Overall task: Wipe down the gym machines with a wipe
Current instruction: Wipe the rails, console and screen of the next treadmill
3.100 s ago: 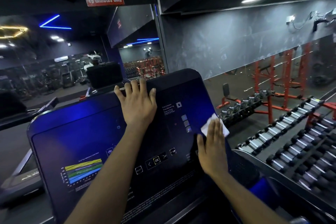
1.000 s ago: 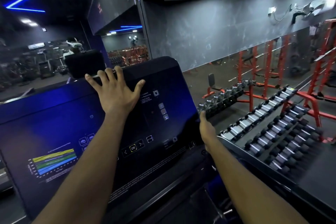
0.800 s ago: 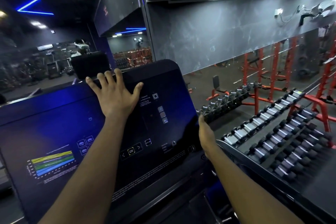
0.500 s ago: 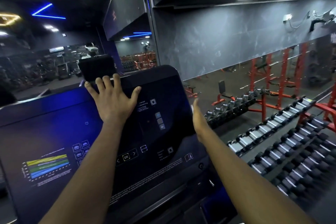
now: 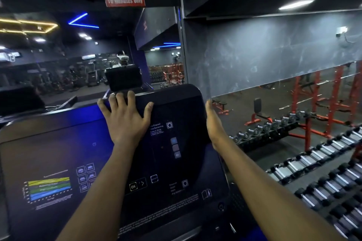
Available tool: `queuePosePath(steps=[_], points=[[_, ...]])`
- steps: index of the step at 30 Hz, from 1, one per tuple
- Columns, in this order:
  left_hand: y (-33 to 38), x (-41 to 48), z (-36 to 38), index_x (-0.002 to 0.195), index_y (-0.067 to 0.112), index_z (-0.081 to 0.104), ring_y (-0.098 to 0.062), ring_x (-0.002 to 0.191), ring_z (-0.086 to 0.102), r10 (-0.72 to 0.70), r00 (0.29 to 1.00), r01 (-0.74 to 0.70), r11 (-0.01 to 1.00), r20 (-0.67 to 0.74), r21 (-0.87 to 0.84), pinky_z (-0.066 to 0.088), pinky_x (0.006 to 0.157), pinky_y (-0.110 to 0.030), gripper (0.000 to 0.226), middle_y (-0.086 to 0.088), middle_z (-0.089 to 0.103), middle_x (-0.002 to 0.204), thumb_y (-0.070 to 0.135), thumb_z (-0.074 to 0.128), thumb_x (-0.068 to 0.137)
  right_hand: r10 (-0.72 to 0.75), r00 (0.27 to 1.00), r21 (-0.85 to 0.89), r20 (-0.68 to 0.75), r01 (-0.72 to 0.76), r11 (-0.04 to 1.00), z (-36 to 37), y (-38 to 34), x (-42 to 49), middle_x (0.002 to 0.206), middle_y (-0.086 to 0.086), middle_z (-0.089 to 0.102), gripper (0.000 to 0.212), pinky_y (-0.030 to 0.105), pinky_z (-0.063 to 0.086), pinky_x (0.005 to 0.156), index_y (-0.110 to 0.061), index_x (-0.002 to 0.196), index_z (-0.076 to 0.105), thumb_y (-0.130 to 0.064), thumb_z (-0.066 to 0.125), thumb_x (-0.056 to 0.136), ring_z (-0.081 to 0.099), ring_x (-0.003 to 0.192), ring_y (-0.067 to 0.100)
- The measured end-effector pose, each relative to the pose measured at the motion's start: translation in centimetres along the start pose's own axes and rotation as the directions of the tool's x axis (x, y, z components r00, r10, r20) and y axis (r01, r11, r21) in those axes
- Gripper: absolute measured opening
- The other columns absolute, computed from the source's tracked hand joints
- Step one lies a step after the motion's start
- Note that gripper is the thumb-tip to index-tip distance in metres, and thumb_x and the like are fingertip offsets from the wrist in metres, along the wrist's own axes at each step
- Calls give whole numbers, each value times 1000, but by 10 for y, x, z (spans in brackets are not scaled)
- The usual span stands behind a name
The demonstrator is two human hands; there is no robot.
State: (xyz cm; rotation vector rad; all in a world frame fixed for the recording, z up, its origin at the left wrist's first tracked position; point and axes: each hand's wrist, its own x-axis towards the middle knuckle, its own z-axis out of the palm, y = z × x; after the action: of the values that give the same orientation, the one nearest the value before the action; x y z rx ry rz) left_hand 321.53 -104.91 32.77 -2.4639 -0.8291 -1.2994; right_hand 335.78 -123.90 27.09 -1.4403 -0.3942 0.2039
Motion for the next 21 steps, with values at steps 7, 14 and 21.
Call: queuePosePath(steps=[7,14,21], points=[[-5,2,2,131,12,49,-36,124,44,17,1000,-16,1000,-20,18,12,119,-60,69,-14,52,123,70,33,97,-229,965,-510,127,261,819,33,-107,34,113,12,65,79,48,45,106,-17,122,67,-74,19,98,60,111,26],[-17,1,1,137,18,48,-30,122,46,72,997,-72,997,9,-40,19,116,-54,59,-6,53,124,60,33,99,-517,686,-737,512,660,146,67,-99,38,76,-5,67,72,44,47,100,-21,87,71,-63,15,104,62,75,13],[-72,21,-21,149,24,48,-22,125,52,329,940,-298,922,94,-247,31,105,-42,57,2,60,137,42,25,100,-573,757,-845,316,499,194,100,-96,28,57,2,60,84,45,46,102,-14,58,59,-66,11,102,58,56,17]])
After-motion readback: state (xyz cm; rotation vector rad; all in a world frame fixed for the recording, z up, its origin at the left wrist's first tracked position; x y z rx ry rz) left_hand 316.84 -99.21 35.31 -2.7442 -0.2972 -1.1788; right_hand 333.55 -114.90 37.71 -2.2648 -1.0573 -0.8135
